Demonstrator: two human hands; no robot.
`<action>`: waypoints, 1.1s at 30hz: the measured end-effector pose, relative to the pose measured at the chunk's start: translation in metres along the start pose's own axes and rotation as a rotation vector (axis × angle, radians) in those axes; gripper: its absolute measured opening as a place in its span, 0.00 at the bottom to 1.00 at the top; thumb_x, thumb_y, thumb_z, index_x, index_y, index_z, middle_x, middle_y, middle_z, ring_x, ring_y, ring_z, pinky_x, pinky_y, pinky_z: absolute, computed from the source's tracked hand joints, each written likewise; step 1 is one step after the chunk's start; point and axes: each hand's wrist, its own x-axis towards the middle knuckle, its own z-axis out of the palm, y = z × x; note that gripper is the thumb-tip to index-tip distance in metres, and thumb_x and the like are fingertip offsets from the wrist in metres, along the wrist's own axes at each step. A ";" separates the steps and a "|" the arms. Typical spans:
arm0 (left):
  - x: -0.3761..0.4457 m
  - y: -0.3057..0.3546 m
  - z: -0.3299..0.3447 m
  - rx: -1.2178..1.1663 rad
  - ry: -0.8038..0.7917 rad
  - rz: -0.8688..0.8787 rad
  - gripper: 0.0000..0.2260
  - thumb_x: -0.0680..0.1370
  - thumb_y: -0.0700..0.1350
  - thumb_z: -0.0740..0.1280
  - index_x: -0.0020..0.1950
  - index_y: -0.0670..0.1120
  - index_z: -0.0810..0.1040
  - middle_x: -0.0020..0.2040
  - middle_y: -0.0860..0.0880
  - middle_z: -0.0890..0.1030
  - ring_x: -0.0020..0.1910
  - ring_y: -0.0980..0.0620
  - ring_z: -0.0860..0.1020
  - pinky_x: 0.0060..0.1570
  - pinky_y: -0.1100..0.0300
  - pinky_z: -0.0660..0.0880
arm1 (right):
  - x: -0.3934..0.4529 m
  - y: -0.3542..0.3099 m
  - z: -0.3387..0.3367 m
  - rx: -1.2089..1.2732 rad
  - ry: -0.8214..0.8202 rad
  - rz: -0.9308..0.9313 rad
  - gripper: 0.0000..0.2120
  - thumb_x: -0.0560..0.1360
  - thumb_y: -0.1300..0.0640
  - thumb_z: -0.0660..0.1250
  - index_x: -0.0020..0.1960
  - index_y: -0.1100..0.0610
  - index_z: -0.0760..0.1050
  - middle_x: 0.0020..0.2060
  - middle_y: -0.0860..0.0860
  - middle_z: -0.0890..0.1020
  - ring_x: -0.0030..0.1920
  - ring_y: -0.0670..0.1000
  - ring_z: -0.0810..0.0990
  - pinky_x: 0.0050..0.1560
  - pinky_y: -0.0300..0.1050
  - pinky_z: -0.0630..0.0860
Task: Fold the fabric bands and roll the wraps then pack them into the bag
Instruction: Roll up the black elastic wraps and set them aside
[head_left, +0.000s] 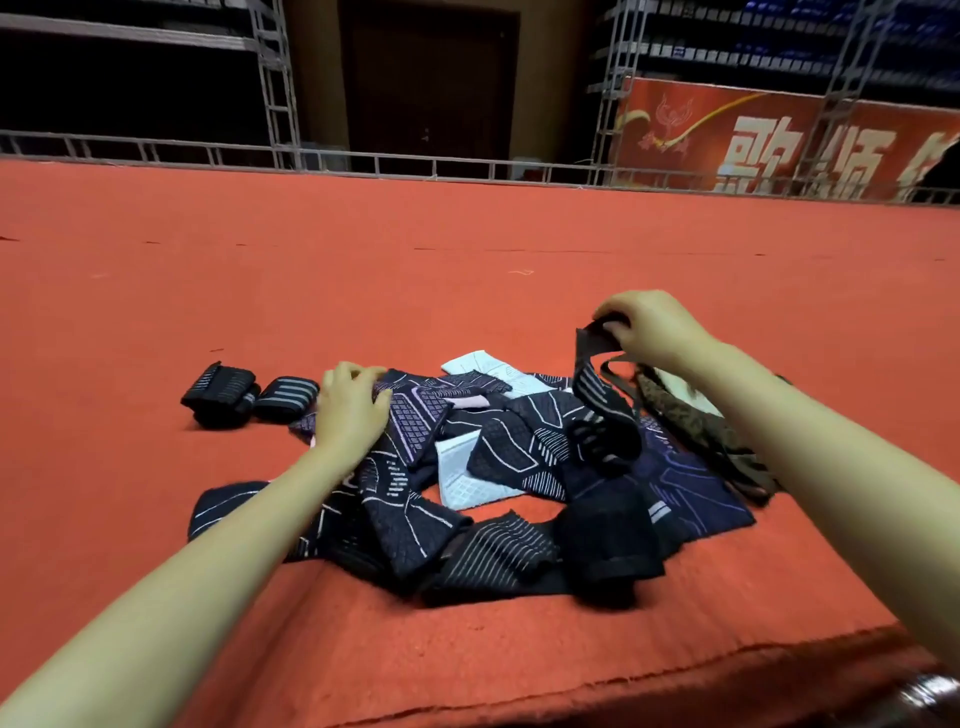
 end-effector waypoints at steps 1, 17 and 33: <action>0.002 0.016 0.000 -0.064 -0.003 0.039 0.15 0.78 0.46 0.64 0.65 0.46 0.76 0.57 0.43 0.73 0.61 0.43 0.68 0.61 0.51 0.67 | -0.002 -0.002 -0.010 -0.041 0.033 -0.032 0.12 0.74 0.64 0.65 0.55 0.60 0.79 0.53 0.57 0.82 0.56 0.59 0.79 0.54 0.49 0.71; 0.002 0.243 -0.045 -1.333 -0.074 0.227 0.12 0.79 0.42 0.63 0.62 0.45 0.73 0.52 0.51 0.78 0.50 0.59 0.76 0.51 0.66 0.71 | 0.009 -0.056 -0.160 0.445 0.398 -0.056 0.07 0.75 0.64 0.65 0.48 0.60 0.82 0.37 0.56 0.83 0.31 0.47 0.78 0.38 0.44 0.77; -0.028 0.132 -0.113 -0.868 -0.085 0.258 0.11 0.80 0.37 0.60 0.60 0.46 0.74 0.55 0.53 0.77 0.54 0.57 0.74 0.51 0.75 0.69 | 0.001 -0.085 -0.179 0.967 0.359 0.129 0.07 0.75 0.66 0.65 0.49 0.59 0.80 0.32 0.51 0.80 0.28 0.43 0.77 0.31 0.34 0.74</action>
